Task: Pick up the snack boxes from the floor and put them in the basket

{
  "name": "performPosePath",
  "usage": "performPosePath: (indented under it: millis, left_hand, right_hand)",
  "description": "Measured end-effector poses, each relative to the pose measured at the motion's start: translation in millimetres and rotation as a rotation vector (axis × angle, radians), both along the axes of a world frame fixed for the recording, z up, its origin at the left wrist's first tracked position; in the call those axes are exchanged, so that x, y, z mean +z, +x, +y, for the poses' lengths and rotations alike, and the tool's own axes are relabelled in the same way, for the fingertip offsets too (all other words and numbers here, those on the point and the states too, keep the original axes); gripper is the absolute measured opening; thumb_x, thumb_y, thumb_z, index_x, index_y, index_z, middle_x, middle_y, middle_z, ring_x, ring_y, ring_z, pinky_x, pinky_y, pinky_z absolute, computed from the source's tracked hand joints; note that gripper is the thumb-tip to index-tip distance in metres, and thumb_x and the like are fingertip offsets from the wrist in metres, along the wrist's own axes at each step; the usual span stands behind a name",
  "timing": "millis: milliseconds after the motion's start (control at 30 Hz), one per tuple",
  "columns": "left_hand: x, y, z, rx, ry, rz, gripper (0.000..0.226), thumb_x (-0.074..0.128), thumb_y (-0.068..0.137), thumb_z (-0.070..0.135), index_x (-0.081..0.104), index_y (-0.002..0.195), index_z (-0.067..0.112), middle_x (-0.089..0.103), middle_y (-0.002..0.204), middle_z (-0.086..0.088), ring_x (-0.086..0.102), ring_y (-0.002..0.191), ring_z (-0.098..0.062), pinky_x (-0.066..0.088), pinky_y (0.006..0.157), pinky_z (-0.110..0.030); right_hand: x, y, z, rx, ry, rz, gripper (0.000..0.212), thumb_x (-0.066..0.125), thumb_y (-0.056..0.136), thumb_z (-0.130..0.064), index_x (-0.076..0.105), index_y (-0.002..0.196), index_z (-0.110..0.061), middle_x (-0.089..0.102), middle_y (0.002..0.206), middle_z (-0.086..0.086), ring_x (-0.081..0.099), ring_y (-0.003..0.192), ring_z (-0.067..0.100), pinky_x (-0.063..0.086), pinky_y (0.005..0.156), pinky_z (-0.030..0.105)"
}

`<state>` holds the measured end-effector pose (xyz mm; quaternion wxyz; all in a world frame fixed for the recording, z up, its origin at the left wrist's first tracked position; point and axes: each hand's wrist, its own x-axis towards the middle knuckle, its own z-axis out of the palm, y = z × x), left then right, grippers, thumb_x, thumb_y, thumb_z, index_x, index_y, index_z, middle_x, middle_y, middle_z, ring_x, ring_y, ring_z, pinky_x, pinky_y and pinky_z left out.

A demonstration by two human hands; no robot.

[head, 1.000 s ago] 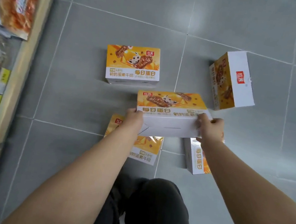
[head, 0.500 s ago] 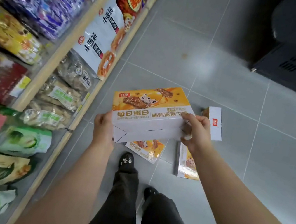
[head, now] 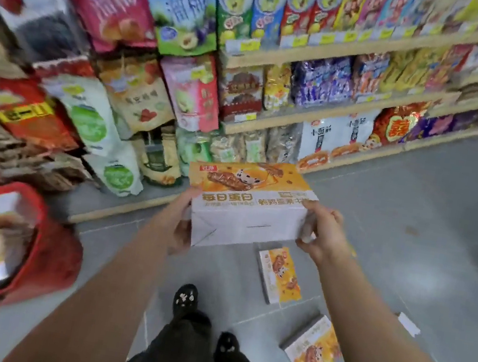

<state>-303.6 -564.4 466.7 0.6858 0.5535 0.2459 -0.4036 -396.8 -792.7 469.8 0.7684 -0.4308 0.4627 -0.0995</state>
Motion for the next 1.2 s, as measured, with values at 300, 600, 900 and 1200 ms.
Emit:
performPosePath:
  millis: [300,600,900,1200]
  left_hand:
    - [25,-52,189,0.44,-0.052,-0.128,0.032,0.053,0.089,0.041,0.07,0.097,0.015,0.077,0.084,-0.007,0.071,0.073,-0.023,0.053,0.077,-0.036]
    - [7,-112,401,0.662,0.002,-0.06,0.037,0.061,0.084,0.043,0.066,0.1,0.011,0.075,0.073,-0.009,0.067,0.074,-0.027,0.053,0.058,-0.03]
    - [-13,-109,544,0.678,0.107,-0.088,0.078,0.075,0.046,0.046,0.063,0.117,0.015,0.072,0.108,-0.013,0.069,0.091,-0.032,0.057,0.068,-0.037]
    - [-33,-6,617,0.545,0.207,-0.172,0.098,0.075,0.051,0.047,0.038,0.14,0.029,0.059,0.127,-0.008,0.067,0.101,-0.029,0.057,0.083,-0.045]
  right_hand:
    - [9,56,172,0.462,-0.026,-0.042,0.029,0.068,0.079,-0.017,0.04,0.084,-0.023,0.043,0.034,-0.006,0.049,0.046,0.01,0.042,0.057,0.027]
    - [-3,45,391,0.733,-0.026,-0.012,0.034,0.073,0.075,-0.024,0.045,0.094,-0.024,0.05,0.069,0.0,0.048,0.073,0.015,0.042,0.072,0.04]
    - [-23,47,521,0.899,-0.112,0.121,0.006,0.059,0.088,-0.015,0.055,0.085,-0.019,0.052,0.076,0.004,0.052,0.075,0.015,0.047,0.088,0.047]
    - [-52,124,580,1.062,-0.316,0.268,0.014,0.051,0.087,-0.009,0.053,0.079,-0.02,0.05,0.082,-0.002,0.045,0.08,0.013,0.031,0.095,0.037]
